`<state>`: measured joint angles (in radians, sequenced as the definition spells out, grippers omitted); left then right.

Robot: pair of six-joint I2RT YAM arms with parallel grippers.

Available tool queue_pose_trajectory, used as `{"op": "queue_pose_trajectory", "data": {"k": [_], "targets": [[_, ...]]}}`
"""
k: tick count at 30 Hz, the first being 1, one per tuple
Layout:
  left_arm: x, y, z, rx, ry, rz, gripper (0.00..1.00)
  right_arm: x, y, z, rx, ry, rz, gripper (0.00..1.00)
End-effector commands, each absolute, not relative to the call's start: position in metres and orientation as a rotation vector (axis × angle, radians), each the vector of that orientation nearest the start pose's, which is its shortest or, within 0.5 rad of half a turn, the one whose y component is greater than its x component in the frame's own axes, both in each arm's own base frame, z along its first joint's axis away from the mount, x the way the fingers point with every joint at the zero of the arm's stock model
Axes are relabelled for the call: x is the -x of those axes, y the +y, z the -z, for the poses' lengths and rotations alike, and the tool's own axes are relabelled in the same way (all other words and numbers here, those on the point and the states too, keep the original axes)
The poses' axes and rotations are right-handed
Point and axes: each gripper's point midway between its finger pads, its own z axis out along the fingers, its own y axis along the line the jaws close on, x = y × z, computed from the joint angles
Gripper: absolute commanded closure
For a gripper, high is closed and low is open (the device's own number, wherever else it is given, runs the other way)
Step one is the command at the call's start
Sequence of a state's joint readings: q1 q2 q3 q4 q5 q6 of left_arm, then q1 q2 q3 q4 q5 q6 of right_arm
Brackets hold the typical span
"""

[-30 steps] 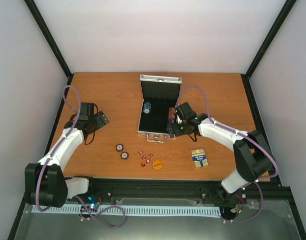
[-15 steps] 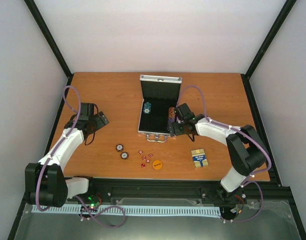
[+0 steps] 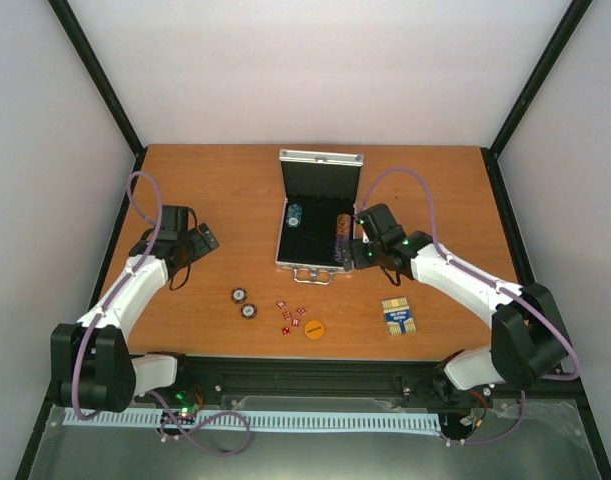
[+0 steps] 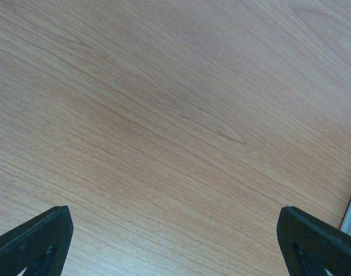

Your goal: Pack up texas hold em set

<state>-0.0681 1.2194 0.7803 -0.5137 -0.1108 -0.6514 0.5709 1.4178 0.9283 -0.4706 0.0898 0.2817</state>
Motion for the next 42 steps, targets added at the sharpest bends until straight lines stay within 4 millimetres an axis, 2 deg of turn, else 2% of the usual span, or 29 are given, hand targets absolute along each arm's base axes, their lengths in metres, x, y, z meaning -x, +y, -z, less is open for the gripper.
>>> {"op": "queue_pose_trajectory", "data": {"k": [1, 11, 16, 22, 26, 31, 42], "targets": [[-0.325, -0.006, -0.115, 0.751, 2.395, 0.189, 0.00, -0.294, 0.203, -0.118, 0.402, 2.562, -0.259, 0.00], [-0.322, -0.002, -0.118, 0.791, 2.397, 0.159, 0.00, -0.231, 0.316, -0.136, 0.830, 2.471, -0.499, 0.03], [-0.322, -0.002, -0.124, 0.833, 2.401, 0.167, 0.00, -0.207, 0.366, -0.131, 1.048, 2.435, -0.460, 0.05], [-0.320, 0.006, -0.152, 0.848, 2.341, 0.138, 0.00, -0.182, 0.412, -0.113, 1.194, 2.452, -0.477, 0.07], [-0.316, 0.014, -0.176, 0.858, 2.300, 0.089, 0.00, -0.173, 0.430, -0.102, 1.237, 2.480, -0.481, 0.08], [-0.309, 0.028, -0.203, 0.866, 2.230, 0.021, 0.00, -0.167, 0.440, -0.084, 1.266, 2.527, -0.460, 0.09], [-0.289, 0.042, -0.223, 0.862, 2.148, -0.048, 0.00, -0.170, 0.456, -0.056, 1.293, 2.592, -0.412, 0.12]]}}
